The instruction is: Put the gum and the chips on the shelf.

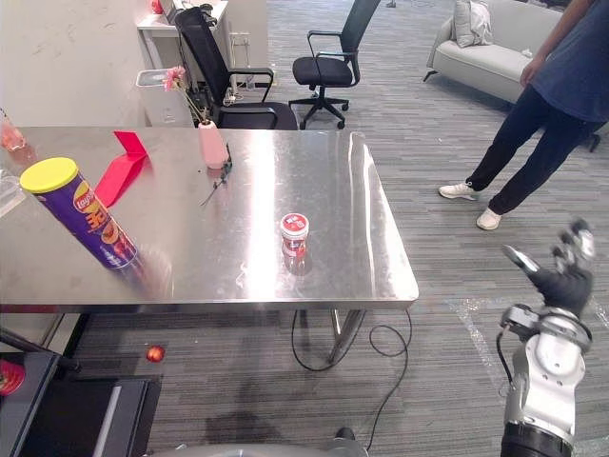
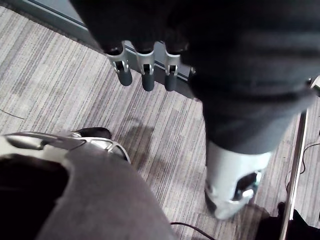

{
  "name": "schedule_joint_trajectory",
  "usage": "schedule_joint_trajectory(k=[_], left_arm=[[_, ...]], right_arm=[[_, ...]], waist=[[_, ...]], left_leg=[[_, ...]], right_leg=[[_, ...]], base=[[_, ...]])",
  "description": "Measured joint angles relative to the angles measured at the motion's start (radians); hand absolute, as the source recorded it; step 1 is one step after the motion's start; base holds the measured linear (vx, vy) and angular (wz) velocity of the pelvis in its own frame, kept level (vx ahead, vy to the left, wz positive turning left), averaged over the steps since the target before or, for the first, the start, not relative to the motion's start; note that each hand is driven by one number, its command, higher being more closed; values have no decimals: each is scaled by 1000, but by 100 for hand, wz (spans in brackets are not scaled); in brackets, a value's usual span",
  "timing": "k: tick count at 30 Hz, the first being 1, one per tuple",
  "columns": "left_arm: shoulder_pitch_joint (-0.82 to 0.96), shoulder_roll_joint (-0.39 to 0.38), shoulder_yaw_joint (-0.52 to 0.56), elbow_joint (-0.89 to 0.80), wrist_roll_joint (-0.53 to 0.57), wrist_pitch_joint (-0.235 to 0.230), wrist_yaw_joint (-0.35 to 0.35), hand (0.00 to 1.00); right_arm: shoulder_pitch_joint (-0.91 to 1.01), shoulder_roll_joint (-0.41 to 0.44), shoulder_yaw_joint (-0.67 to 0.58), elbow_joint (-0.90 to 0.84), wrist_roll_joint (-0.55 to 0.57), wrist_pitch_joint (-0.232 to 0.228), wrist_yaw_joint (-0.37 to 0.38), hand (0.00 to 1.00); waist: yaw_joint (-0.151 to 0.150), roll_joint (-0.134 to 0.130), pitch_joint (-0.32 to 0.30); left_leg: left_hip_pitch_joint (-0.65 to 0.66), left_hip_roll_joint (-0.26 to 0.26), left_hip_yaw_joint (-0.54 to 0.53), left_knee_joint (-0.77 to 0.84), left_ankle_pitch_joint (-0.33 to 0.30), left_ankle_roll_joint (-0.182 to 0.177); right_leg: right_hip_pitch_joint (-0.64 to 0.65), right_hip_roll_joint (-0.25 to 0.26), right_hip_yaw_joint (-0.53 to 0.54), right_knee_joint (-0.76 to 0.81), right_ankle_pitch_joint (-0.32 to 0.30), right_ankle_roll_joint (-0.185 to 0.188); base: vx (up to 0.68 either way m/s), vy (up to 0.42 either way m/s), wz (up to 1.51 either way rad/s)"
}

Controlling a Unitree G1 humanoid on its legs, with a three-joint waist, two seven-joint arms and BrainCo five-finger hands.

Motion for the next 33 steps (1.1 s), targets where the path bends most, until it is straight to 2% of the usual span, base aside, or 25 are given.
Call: schedule_joint_trajectory(k=[6,12,17,22,27,33], left_arm=[[7,0,-1,-4,14,-11,2,0],[9,4,-7,-3,15,-11,2,0],[9,22,-29,-3,16,-12,4,0],[9,25,-37,-2,42,-11,4,0],[9,30,-51,-1,44,-11,3,0],[9,38,-73,-1,51,-10,3,0]], right_arm=[[0,-54,112,-71,0,-1,226,0],[0,-74,226,-132,-2,1,372,0],[0,-76,293,-131,-41,22,394,0],[-1,-83,349,-131,-50,29,397,0],[-2,-95,391,-129,-157,28,391,0],[-44,-108,424,-119,-196,29,338,0]], waist=[[2,-2,0],[3,-9,0],[3,-20,1],[7,-20,2],[9,-20,1],[8,-21,0]], left_leg=[[-15,1,-20,13,-6,3],[-20,0,-30,13,-6,4],[-32,0,-49,20,-6,4],[-33,0,-56,24,-6,4],[-34,-2,-58,26,-5,5],[-47,-5,-75,26,2,14]], right_leg=[[2,-7,-15,-1,1,1],[4,-9,-23,1,1,1],[4,-12,-38,2,1,1],[7,-13,-44,8,1,1],[7,-14,-44,8,1,1],[4,-15,-55,8,1,1]], base=[[-20,-37,8],[-15,-35,3],[-24,-34,9],[-18,-20,3],[-38,-31,0],[-19,-23,5]])
